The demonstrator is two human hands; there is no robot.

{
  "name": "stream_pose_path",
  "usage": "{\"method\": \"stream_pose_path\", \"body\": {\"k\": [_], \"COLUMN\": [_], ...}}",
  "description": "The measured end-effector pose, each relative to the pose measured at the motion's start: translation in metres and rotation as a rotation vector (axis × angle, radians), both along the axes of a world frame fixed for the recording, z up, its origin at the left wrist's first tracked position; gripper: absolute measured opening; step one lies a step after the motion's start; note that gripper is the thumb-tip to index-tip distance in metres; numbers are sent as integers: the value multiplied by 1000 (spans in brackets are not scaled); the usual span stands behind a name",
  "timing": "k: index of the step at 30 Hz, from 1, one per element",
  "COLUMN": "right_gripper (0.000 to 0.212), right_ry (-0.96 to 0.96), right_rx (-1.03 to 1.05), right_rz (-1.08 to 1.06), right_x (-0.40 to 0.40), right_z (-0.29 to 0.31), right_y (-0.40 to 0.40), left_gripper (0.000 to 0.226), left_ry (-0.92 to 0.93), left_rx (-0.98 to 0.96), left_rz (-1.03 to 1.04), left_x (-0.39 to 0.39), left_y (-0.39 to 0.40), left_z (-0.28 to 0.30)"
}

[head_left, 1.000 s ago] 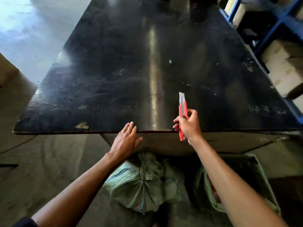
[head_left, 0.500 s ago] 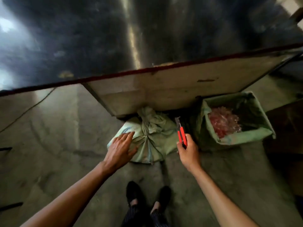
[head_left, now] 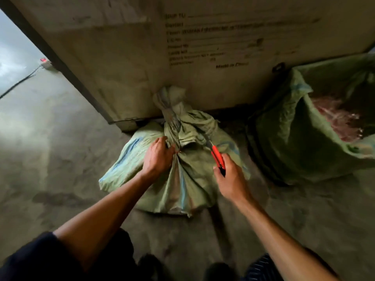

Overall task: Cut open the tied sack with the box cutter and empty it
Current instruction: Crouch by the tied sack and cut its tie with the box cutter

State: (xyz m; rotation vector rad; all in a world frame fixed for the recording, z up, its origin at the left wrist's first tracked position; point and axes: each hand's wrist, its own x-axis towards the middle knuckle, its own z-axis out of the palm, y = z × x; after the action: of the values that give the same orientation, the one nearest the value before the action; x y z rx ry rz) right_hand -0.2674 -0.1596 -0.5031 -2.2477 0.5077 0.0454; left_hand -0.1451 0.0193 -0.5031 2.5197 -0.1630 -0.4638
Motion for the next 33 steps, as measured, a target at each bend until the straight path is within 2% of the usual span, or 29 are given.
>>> {"method": "stream_pose_path", "body": {"k": [3,5,9,11,14,17,20,24,33], "right_gripper": [37,34,18,23,35,39,37,31,31], "right_ry": [-74,-123,-148,-124,-95,-128,-188,-239,-290], "right_rx": [-20,-3,65,107,139,160,159,171,122], "right_rz": [0,45,107,123,191,212,217,228,272], "right_x": [6,3,-8,-16,-20,-19,-15,-12,-6], "right_z": [-42,-58,-68,-73,-81,-83,-80,-76,-70], "right_y": [-3,0,8,15,20,25,28,33,42], "left_gripper": [42,43,31,34,11,22,21,16,26], "left_ry": [-50,-87,-68,-60,-5,-12,-43,-75,-94], "left_rx": [-102,-102,-170,-247,-348,-348,-296,-319,-444], "left_rz": [118,97,82,84,135,190,226,234,320], "left_x": [25,36,43,45,47,45,41,33,31], "left_y": [-11,-16,-17,-13,-9,-10,-8,-6,-3], "left_z": [-37,-46,-52,-55,-52,-43,-36,-32,-28]}}
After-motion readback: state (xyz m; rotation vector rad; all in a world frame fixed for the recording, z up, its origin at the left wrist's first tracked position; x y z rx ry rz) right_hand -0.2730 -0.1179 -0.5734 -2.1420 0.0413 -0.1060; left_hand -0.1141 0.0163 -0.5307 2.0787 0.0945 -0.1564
